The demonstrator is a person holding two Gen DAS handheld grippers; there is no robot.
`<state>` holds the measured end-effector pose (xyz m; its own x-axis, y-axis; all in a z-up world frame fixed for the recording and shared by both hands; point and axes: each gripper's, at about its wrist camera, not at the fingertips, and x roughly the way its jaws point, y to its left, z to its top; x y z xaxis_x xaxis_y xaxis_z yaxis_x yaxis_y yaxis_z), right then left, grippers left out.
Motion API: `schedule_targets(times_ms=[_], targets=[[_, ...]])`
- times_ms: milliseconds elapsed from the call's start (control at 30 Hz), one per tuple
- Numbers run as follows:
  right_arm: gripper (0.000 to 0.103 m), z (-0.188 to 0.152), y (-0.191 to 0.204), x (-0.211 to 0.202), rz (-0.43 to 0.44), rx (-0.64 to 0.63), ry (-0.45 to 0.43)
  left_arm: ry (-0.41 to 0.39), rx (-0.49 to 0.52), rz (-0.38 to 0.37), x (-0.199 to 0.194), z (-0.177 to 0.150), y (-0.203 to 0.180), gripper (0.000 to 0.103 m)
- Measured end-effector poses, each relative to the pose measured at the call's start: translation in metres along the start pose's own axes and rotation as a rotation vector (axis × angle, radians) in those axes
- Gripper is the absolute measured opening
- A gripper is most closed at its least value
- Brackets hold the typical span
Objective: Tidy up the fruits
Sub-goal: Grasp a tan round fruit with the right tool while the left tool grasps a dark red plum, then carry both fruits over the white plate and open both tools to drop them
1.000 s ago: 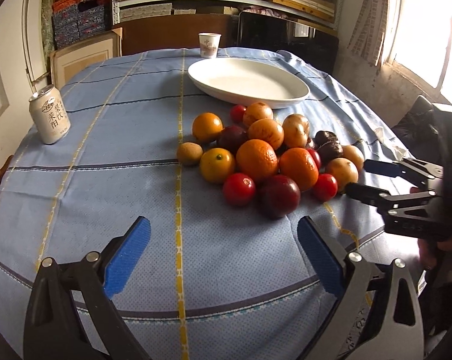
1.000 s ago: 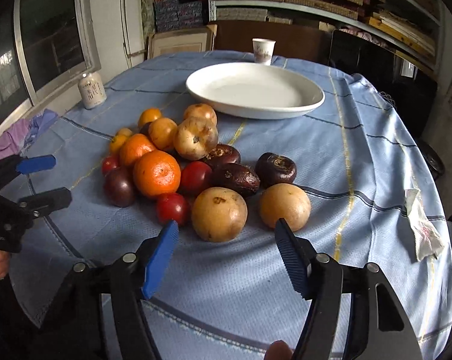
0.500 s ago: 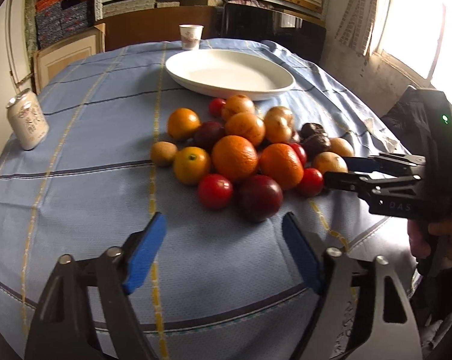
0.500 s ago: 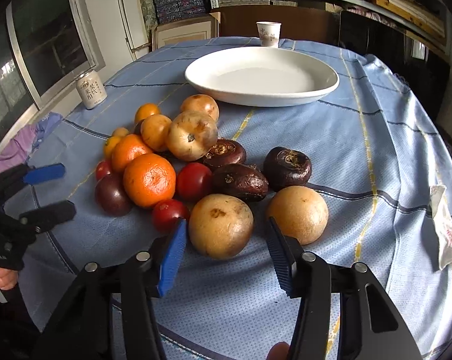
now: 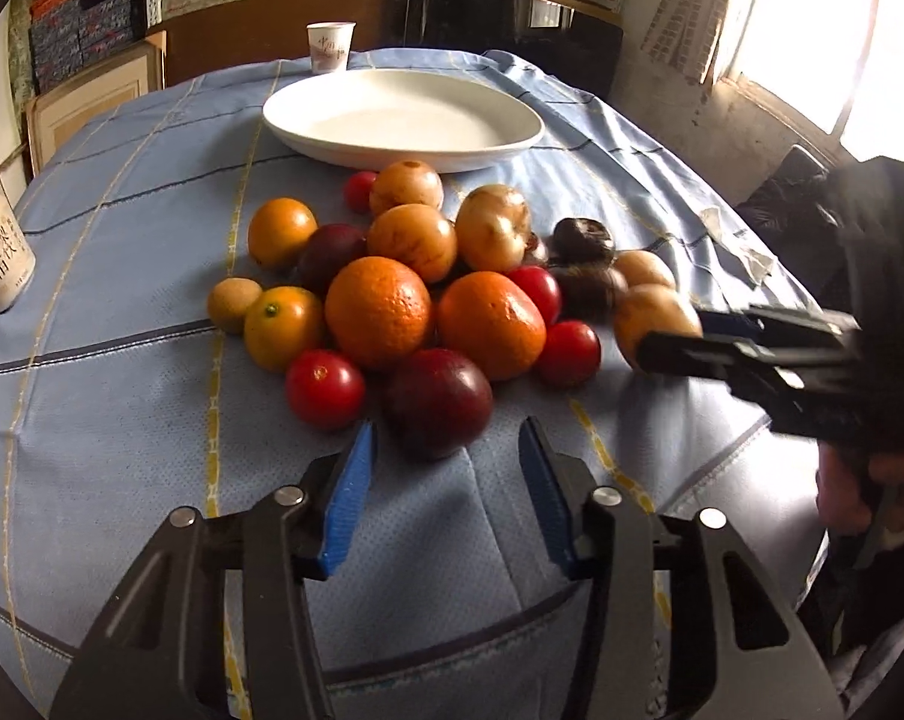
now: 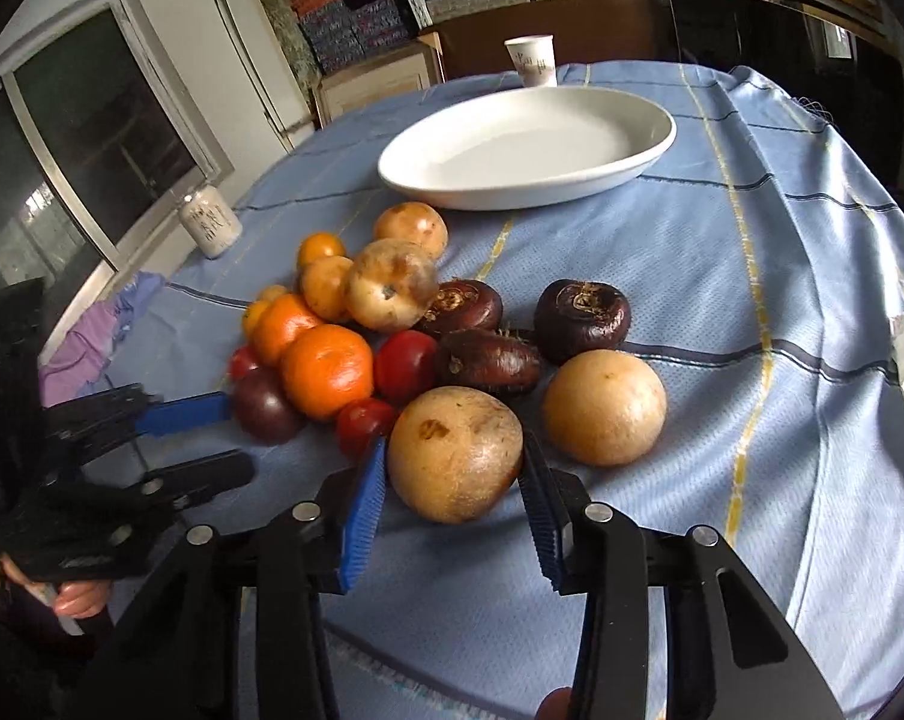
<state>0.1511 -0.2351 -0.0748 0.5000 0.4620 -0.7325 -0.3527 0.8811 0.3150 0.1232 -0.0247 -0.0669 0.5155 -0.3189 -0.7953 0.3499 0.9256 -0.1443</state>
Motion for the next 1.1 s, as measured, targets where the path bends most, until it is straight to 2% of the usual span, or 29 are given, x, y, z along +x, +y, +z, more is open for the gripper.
schedule_targets(times_ms=[200,300,533,700,800,900,1000,1100], targets=[[0.044,-0.006,-0.002,-0.008,0.008,0.004,-0.011,0.01,0.021,0.028,0.01,0.011,-0.003,0.048],[0.044,-0.007,-0.004,-0.01,0.005,0.006,-0.016,0.023,0.021,0.045,0.015,0.012,-0.003,0.041],[0.044,-0.006,-0.002,-0.016,0.005,-0.004,-0.024,0.018,0.012,0.028,0.01,0.013,0.0,0.038],[0.044,0.01,0.0,-0.023,0.035,-0.01,-0.04,-0.004,0.014,-0.035,-0.013,0.022,0.007,0.038],[0.044,0.034,-0.001,-0.028,0.062,-0.011,-0.062,-0.034,0.038,-0.093,-0.035,0.052,0.015,0.038],[0.044,0.077,-0.007,-0.025,0.082,0.001,-0.107,-0.072,0.062,-0.082,-0.037,0.101,0.025,0.038],[0.044,0.122,-0.016,-0.003,0.039,0.029,-0.124,-0.058,0.053,-0.073,-0.011,0.155,0.036,0.038],[0.044,0.156,-0.026,0.034,-0.032,0.035,-0.097,0.014,0.033,-0.078,0.033,0.195,0.046,0.038]])
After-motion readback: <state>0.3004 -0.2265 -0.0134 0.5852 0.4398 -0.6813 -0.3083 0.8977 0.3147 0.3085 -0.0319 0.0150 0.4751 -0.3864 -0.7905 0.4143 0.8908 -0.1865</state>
